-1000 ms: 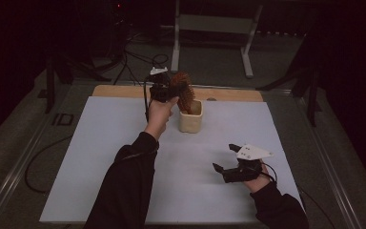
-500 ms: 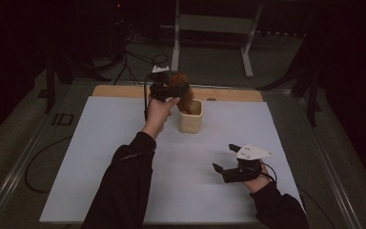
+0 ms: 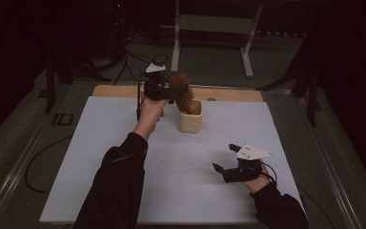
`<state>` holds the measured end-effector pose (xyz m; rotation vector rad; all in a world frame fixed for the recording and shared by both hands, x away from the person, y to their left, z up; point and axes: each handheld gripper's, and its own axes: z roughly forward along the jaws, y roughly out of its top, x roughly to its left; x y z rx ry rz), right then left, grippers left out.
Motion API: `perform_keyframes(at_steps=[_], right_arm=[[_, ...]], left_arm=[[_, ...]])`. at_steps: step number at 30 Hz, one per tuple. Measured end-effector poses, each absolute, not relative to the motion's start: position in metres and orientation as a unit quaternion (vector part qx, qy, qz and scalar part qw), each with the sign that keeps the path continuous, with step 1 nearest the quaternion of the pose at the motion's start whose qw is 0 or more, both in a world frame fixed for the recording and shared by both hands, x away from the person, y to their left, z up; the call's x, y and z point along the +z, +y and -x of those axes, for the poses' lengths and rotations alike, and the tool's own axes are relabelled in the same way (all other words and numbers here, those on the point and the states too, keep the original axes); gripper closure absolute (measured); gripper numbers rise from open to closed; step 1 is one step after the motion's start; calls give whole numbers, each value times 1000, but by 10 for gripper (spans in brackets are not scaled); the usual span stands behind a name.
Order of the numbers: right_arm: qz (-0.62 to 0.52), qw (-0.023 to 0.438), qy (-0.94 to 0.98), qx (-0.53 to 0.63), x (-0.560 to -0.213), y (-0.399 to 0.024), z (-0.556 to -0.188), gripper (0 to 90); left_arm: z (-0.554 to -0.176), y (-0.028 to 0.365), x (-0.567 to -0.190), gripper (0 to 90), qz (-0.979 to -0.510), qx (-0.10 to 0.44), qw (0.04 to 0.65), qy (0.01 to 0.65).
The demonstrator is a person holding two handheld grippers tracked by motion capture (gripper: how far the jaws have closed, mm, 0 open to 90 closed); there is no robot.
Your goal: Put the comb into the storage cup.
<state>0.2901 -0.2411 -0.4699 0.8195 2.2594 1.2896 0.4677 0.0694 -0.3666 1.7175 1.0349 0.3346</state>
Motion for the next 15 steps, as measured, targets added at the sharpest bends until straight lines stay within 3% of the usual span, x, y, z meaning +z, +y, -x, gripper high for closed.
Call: perform_keyframes(at_steps=[15], right_arm=[[-295, 202, 812, 461, -469, -239, -289, 80]], left_arm=[[-450, 95, -362, 0, -747, 142, 514, 397]])
